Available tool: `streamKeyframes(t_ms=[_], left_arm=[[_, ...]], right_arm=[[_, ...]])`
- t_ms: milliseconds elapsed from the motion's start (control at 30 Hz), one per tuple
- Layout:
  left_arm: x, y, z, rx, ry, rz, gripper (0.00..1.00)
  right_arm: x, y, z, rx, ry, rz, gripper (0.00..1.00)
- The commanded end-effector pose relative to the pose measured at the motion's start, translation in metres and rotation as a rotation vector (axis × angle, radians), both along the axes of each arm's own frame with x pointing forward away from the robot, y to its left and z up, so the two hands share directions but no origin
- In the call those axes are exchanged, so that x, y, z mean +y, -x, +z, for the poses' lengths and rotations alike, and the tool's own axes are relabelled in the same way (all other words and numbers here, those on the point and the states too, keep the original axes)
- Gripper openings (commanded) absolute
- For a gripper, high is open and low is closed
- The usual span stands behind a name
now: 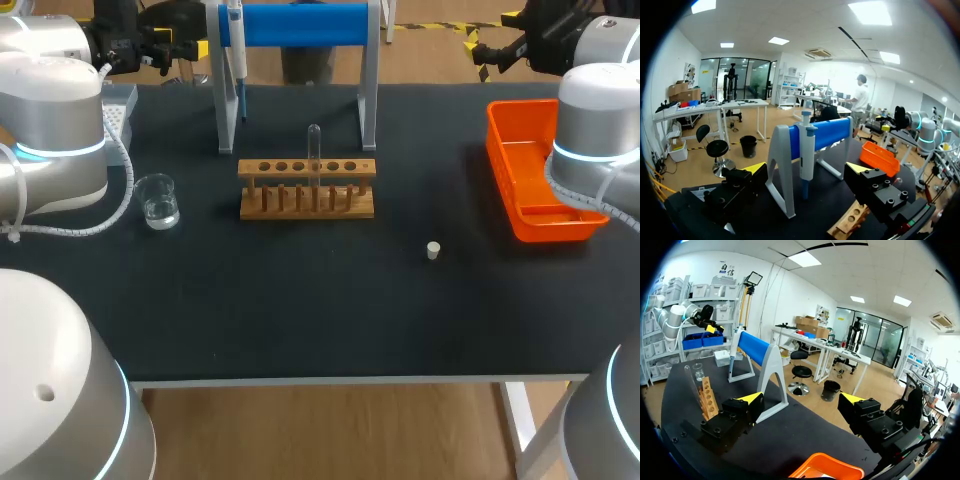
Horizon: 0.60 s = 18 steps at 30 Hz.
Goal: Invert the test tube, pick up the pipette, mount the tip to pipette, aspirate from beaker and dispense into the tube, eject the tip, return the pipette, and cap with the stopper.
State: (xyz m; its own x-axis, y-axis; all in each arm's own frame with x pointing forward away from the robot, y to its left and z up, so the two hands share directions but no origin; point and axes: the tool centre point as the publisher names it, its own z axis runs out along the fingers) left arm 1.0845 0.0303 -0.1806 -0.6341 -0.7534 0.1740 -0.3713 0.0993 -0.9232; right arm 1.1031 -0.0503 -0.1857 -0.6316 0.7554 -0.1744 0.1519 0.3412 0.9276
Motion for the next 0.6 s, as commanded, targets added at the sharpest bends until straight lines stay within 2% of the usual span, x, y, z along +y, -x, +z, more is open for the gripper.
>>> streamKeyframes(t_ms=[33, 533, 600], left_arm=[[0.0, 0.0, 0.0, -0.001, 0.001, 0.0, 1.0], [0.0, 0.0, 0.0, -0.001, 0.001, 0.0, 1.0], [0.0, 0.0, 0.0, -0.001, 0.001, 0.0, 1.0]], right_arm=[[0.0, 0.0, 0.0, 0.001, 0.001, 0.0, 1.0], [0.0, 0.0, 0.0, 0.001, 0.001, 0.0, 1.0], [0.004, 0.011, 0.001, 0.007, -0.004, 0.012, 1.0]])
